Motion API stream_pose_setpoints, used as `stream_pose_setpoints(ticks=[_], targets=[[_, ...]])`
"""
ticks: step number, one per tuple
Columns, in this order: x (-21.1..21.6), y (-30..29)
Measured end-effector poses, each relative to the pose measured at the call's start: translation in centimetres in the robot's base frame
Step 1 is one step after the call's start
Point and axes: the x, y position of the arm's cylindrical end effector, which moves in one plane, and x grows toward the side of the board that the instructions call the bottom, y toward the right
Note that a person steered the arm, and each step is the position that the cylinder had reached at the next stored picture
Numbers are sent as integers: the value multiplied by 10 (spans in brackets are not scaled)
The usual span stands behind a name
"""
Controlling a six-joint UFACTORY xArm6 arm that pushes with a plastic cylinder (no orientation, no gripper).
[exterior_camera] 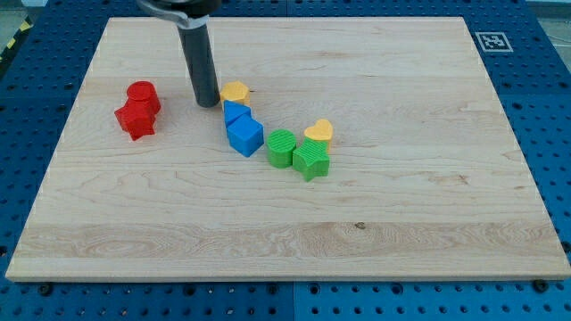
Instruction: Move the green circle in between the yellow heart and green star
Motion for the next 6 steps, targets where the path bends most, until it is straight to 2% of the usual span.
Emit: stream_pose_setpoints(ticks=[2, 3, 5, 6], targets=[[67, 5], [81, 34], [85, 128], [104, 162]])
